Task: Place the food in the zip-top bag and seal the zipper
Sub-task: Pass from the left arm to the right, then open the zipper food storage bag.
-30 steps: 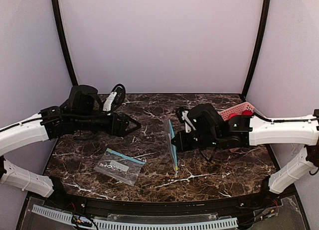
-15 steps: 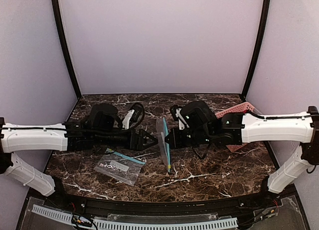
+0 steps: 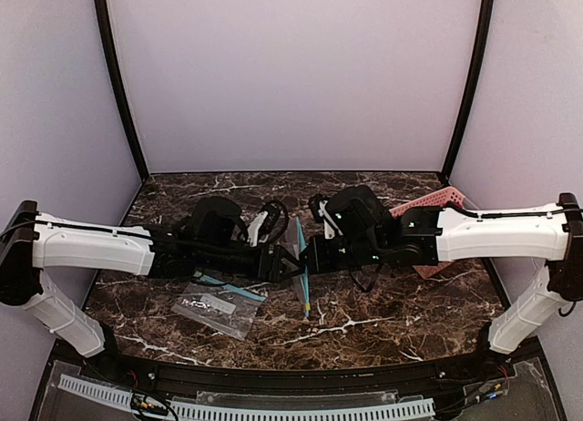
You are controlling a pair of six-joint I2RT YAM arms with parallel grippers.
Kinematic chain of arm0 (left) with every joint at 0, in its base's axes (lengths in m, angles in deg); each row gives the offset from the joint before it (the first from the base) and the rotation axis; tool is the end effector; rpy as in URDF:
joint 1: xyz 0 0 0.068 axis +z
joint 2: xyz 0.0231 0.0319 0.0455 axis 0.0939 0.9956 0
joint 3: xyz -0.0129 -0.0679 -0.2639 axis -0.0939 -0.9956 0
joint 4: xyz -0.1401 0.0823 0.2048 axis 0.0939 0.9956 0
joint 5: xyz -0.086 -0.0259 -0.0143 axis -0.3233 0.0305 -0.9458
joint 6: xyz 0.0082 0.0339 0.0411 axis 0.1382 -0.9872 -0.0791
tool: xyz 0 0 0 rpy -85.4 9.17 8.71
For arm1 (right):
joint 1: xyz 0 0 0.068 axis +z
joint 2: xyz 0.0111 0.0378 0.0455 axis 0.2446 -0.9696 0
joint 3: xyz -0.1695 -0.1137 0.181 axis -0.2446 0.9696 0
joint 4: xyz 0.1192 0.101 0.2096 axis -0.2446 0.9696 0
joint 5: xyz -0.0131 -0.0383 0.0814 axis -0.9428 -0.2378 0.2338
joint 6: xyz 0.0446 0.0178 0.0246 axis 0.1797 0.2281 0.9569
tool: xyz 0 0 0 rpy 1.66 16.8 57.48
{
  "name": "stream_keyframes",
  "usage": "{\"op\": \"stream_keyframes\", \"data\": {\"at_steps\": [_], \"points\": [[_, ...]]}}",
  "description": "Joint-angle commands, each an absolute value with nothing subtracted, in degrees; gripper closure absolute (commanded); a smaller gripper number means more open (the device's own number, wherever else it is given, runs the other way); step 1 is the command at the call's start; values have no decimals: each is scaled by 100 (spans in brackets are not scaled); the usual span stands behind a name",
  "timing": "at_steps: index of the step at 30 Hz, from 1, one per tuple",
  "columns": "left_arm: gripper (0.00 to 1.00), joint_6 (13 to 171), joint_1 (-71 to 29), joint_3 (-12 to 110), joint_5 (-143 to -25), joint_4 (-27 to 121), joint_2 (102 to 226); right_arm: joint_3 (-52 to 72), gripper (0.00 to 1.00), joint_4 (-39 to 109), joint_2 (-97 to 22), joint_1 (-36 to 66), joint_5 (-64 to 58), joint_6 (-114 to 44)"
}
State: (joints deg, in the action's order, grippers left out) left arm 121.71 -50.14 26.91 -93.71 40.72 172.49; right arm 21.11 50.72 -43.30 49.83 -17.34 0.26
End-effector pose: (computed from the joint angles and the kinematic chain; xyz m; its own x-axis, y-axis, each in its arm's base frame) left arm 0.1760 -0.2755 0.2443 -0.7991 0.0619 -0.5979 0.5531 0.4653 -0.6911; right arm 0.1527 0.3030 0.2727 -0.7727 -0.0659 -0.6313 -0.4461 0.7639 0.4663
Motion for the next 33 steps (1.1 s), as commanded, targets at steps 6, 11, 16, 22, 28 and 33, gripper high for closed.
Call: {"op": "stream_keyframes", "data": {"at_steps": [6, 11, 16, 22, 28, 33], "points": [[46, 11940, -5068, 3102, -9067, 4572, 17549, 1964, 100, 4955, -4434, 4995, -1721, 19], [56, 11839, -5086, 3218, -8716, 4860, 17568, 1985, 100, 4967, -4442, 4999, -1778, 28], [63, 11797, -5091, 3237, -8449, 5224, 17584, 1989, 100, 5060, -4461, 5000, -1849, 30], [75, 11824, -5092, 3299, -8423, 5236, 17665, 1974, 100, 5162, -4494, 4995, -1927, 32], [93, 11874, -5086, 3328, -8495, 4944, 17717, 1907, 100, 5335, -4543, 4999, -2055, 62], [99, 11903, -5091, 3225, -8295, 4861, 17551, 1733, 100, 5936, -4567, 5018, -2537, 276]]}}
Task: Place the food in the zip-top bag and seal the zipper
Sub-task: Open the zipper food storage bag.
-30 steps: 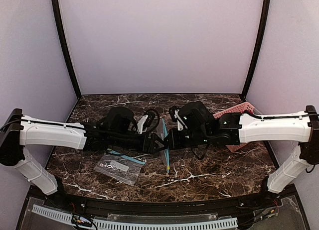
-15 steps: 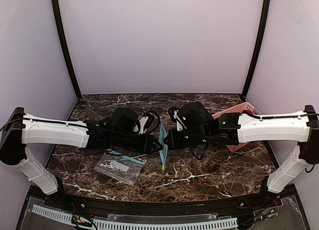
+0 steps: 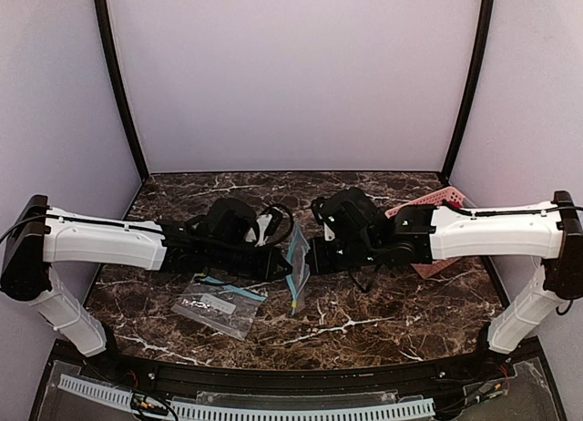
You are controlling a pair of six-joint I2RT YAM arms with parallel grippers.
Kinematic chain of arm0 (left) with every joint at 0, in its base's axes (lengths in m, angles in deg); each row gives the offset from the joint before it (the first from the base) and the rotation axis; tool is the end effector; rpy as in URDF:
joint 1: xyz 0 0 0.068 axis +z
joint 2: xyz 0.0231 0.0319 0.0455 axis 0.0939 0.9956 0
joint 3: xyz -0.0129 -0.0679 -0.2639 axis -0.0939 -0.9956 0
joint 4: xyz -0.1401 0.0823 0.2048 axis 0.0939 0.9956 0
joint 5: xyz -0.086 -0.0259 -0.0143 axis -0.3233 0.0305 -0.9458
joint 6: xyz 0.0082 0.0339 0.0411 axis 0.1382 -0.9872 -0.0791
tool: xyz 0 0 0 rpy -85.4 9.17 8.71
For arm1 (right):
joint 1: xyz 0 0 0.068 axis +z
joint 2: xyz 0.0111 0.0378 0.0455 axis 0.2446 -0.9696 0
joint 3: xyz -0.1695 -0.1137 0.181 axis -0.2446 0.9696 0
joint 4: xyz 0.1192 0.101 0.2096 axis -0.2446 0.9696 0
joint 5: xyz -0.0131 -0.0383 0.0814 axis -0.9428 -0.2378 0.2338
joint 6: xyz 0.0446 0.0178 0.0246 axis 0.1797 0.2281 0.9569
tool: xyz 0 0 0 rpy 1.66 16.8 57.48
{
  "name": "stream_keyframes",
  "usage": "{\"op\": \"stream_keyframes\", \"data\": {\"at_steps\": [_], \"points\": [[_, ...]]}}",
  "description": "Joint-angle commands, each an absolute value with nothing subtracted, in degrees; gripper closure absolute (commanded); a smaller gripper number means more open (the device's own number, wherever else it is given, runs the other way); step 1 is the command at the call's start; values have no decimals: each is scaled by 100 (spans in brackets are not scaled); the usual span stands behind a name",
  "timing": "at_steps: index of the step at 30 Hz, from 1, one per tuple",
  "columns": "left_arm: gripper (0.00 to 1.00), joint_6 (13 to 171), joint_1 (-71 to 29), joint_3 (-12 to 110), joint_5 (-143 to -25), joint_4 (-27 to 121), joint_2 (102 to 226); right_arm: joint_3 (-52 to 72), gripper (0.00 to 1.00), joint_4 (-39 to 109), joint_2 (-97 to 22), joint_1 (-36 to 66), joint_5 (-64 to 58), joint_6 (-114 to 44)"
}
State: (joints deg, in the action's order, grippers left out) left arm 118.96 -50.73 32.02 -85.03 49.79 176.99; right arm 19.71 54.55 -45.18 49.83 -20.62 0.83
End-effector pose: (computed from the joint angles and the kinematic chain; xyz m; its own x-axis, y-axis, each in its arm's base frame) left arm 0.1858 -0.2867 0.2336 -0.7953 0.0896 -0.5996 0.5109 0.6314 -0.5834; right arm 0.1558 0.3046 0.2650 -0.7797 -0.0770 -0.6215 -0.4044 0.8197 0.4057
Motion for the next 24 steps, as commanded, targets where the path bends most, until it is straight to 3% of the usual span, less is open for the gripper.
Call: {"op": "stream_keyframes", "data": {"at_steps": [1, 7, 14, 24], "points": [[99, 11904, -5089, 3159, -8167, 4806, 17503, 1723, 100, 6022, -4557, 5030, -2626, 333], [99, 11816, -5090, 2942, -7666, 5010, 17094, 1642, 100, 6744, -4482, 5035, -3191, 560], [99, 11763, -5092, 2927, -8037, 4934, 17147, 1661, 99, 6789, -4416, 5028, -3134, 579], [99, 11697, -5148, 2910, -9079, 3915, 17324, 1906, 70, 5999, -4484, 5025, -2743, 625]]}}
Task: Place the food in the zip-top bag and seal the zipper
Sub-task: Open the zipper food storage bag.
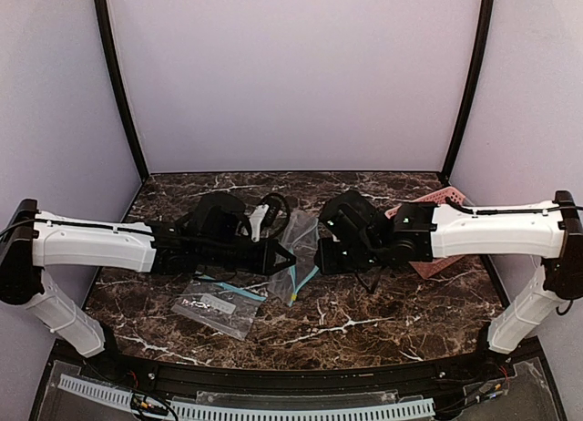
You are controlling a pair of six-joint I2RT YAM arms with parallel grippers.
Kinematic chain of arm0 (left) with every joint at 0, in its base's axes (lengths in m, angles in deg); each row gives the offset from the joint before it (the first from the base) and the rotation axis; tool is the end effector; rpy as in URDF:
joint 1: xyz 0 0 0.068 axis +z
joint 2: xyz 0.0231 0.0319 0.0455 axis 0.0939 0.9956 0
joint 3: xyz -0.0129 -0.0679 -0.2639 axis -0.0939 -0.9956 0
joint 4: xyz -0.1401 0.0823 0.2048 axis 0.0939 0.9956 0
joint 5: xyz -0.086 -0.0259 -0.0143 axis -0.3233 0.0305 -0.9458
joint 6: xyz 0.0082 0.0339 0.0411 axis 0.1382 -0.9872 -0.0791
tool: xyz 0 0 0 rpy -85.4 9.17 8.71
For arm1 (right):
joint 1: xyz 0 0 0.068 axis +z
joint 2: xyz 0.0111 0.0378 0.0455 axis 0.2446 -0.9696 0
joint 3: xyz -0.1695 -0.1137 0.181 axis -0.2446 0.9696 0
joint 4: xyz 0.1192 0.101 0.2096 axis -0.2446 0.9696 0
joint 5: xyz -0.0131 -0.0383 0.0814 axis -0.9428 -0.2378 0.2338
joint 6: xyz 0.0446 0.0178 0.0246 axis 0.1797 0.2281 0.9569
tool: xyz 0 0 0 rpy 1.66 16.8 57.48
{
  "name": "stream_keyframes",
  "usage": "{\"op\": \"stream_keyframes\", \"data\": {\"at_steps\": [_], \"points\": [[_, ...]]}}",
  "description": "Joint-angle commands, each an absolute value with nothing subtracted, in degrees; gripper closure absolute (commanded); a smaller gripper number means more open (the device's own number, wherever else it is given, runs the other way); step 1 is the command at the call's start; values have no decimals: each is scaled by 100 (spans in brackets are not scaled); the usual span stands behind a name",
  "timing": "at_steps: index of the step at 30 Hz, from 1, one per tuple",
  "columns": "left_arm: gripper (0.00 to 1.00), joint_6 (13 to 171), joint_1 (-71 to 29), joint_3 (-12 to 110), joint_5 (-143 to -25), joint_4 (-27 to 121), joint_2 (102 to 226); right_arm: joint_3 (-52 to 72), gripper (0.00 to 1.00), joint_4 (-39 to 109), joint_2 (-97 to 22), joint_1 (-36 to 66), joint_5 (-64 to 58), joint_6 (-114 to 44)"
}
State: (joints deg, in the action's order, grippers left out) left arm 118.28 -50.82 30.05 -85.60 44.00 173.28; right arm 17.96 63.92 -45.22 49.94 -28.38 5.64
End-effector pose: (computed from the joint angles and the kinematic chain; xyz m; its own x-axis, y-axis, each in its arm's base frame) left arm 0.1808 -0.2809 0.2523 -0.7445 0.0335 -0.6668 0.5672 0.5585 -0.6053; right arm 0.1549 0.2937 0.2634 -0.7945 -0.0324 -0.6064 -0.2700 0.9133 0.3049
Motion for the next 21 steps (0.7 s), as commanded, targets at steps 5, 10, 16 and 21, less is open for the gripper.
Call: {"op": "stream_keyframes", "data": {"at_steps": [5, 10, 16, 21], "points": [[99, 11764, -5157, 2869, -9181, 3830, 17293, 1954, 61, 5706, -4584, 5021, -2723, 629], [99, 11859, -5163, 2804, -9196, 3697, 17242, 1964, 54, 5486, -4725, 5017, -2682, 621], [99, 11763, -5160, 2856, -8808, 3974, 17089, 2013, 45, 5642, -4996, 5018, -2892, 759], [99, 11491, -5164, 3012, -8063, 4843, 16892, 2131, 34, 5967, -5024, 4988, -3176, 890]]}}
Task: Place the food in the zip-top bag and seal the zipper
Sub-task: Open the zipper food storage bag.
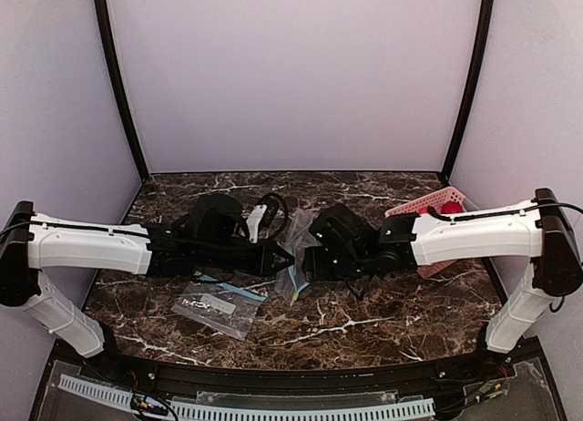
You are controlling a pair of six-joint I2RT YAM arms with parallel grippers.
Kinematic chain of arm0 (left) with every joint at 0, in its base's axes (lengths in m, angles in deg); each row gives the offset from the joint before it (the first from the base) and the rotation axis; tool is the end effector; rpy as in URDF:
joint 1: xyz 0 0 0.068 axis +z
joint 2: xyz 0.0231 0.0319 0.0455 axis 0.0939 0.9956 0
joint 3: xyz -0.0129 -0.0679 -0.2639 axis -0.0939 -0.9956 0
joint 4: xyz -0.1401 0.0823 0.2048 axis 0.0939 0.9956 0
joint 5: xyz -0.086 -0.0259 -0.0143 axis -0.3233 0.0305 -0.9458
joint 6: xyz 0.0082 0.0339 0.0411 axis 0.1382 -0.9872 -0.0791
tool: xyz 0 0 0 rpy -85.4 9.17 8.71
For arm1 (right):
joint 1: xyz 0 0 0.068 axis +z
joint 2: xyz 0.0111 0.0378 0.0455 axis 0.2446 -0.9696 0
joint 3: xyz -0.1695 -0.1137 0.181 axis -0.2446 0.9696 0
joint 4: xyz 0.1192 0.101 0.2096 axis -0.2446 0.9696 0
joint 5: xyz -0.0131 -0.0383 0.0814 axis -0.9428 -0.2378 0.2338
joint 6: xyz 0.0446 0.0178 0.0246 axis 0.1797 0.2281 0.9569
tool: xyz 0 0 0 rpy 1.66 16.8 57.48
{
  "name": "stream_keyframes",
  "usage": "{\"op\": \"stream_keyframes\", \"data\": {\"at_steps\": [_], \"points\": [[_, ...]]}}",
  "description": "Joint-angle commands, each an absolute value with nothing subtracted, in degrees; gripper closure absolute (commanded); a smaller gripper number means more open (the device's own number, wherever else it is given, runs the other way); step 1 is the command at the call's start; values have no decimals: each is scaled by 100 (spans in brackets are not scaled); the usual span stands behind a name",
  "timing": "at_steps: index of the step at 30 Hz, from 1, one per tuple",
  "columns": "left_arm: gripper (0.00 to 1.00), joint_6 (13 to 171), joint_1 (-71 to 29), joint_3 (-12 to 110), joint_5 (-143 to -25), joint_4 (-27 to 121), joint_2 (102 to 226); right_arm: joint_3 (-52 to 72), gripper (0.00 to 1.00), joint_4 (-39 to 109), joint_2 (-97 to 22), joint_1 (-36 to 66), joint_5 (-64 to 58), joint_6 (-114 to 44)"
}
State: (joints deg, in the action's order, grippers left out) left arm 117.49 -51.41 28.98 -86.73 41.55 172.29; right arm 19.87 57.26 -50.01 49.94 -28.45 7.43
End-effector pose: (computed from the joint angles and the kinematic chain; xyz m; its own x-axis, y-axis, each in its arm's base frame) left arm 0.1758 -0.2807 0.2557 -0.7247 0.0351 -0.6882 0.6022 0.5178 -0.6077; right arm 0.1623 0.3087 0.2340 -0.8022 -0.0039 -0.5970 -0.2445 0.9144 0.3226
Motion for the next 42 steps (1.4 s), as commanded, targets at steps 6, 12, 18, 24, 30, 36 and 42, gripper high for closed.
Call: {"op": "stream_keyframes", "data": {"at_steps": [6, 12, 18, 24, 30, 36, 42], "points": [[99, 11461, -5164, 3008, -7708, 5457, 16692, 2501, 31, 6141, -4808, 4740, -3217, 1079], [99, 11479, -5161, 2974, -7306, 5752, 16528, 2688, 29, 6343, -4592, 4567, -3304, 1157], [99, 11459, -5160, 3036, -7519, 5650, 16640, 2668, 29, 6422, -4548, 4533, -3323, 1109], [99, 11504, -5158, 3175, -7818, 5649, 16881, 2676, 15, 5892, -4413, 4570, -2852, 301], [99, 11650, -5158, 3276, -7902, 5656, 17176, 2689, 12, 5030, -4079, 4684, -1776, -661], [99, 11619, -5150, 3436, -7736, 5837, 17324, 3022, 11, 4462, -3461, 4806, -1254, -954], [99, 11523, -5089, 3526, -7655, 5968, 17312, 3640, 11, 3990, -2482, 4811, -809, -1031]]}}
